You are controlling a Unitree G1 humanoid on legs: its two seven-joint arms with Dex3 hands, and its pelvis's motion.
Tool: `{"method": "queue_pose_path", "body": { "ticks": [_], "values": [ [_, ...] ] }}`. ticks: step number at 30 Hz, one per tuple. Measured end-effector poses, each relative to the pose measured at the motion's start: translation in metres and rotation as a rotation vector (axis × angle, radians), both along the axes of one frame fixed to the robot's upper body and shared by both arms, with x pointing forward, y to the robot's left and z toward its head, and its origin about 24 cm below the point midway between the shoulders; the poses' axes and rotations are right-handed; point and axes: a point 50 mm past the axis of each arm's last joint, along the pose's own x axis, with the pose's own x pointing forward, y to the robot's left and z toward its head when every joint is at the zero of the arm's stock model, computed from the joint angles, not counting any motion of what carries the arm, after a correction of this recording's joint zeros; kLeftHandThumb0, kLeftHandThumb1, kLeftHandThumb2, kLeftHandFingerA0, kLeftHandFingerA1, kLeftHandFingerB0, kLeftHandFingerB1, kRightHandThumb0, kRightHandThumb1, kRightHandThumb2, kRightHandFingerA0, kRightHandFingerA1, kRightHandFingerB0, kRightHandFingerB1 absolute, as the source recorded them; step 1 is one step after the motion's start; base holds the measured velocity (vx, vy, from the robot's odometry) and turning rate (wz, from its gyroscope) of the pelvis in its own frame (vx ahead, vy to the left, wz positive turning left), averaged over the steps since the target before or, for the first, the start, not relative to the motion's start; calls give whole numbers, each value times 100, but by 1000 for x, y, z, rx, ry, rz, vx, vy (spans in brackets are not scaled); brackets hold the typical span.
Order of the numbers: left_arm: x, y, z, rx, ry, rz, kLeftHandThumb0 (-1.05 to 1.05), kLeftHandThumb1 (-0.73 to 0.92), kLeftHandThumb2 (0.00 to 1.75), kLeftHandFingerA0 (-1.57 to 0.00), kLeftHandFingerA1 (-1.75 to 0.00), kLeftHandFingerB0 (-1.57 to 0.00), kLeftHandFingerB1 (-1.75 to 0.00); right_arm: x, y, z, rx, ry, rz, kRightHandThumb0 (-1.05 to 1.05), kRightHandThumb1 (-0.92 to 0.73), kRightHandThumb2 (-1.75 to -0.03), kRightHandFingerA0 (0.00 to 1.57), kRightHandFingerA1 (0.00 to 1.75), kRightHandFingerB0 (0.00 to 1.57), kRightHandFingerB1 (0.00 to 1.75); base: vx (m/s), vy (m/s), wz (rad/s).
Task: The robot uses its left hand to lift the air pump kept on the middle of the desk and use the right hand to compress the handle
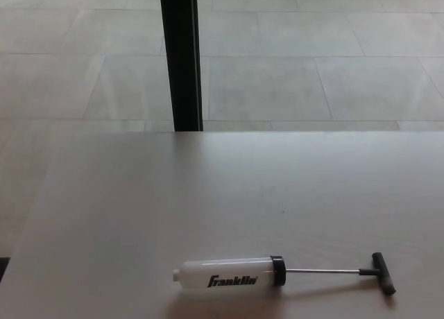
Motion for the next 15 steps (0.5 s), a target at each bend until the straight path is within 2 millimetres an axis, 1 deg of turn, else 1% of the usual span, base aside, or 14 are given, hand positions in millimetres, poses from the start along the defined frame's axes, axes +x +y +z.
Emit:
{"method": "queue_pose_path", "body": {
  "ticks": [1,2,3,4,5,6,7,8,9,11,12,13,14,15],
  "values": [
    [1,2,2,-2,-8,11,-74,59,91,-26,-60,-16,-48,-1,-2,2,-1,-16,-13,-88,-75,-112,14,60,6,30,0,0,0],
    [2,5,5,-5,-30,40,-39,45,104,-3,-53,0,-50,-2,-7,7,-4,-50,-40,-84,-74,-113,12,59,3,32,0,0,0],
    [2,7,8,-8,-50,63,-39,45,104,-3,-53,0,-50,-2,-11,11,-7,-73,-59,-84,-74,-113,12,59,3,32,0,0,0],
    [3,9,10,-12,-69,86,-69,73,62,-19,-65,-25,-39,-2,-14,15,-11,-95,-75,-80,-71,-108,14,57,4,35,0,0,0],
    [4,12,14,-10,-92,114,-63,57,90,-3,-51,-15,-47,-2,-18,19,-13,-125,-97,-81,-74,-111,16,57,3,30,0,0,0],
    [6,15,17,-3,-125,145,-36,53,107,-2,-53,0,-49,-2,-22,23,-14,-158,-125,-82,-75,-111,15,57,4,30,0,0,0],
    [8,17,21,2,-154,168,-64,76,65,-5,-24,-18,-30,-2,-25,27,-15,-185,-146,-83,-92,-71,17,56,3,27,0,0,0],
    [10,19,25,9,-181,188,-66,74,63,-6,-28,-14,-31,-2,-28,31,-17,-213,-168,-81,-92,-69,24,59,7,29,0,0,0],
    [14,22,29,18,-210,204,-67,56,93,-2,-44,-1,-33,-2,-32,36,-21,-245,-194,-84,-92,-68,26,61,7,30,0,0,0],
    [22,29,42,47,-275,232,-78,56,93,-6,-53,0,-38,0,-42,49,-43,-305,-239,-86,-92,-70,21,62,5,28,0,0,0],
    [27,33,49,64,-303,236,-73,56,92,-2,-46,-3,-34,2,-47,55,-56,-326,-250,-87,-91,-68,22,59,8,29,0,0,0],
    [37,39,65,105,-355,231,-68,70,64,-3,-39,-8,-31,7,-56,70,-91,-370,-256,-87,-91,-68,25,56,11,29,0,0,0],
    [43,41,73,124,-383,225,-68,70,64,-3,-39,-8,-31,10,-59,78,-108,-390,-253,-87,-91,-68,25,56,11,29,0,0,0],
    [53,42,86,149,-433,213,-66,65,60,-14,-48,-21,-35,16,-63,89,-133,-422,-249,-82,-74,-111,16,55,6,36,0,0,0]
  ]
}}
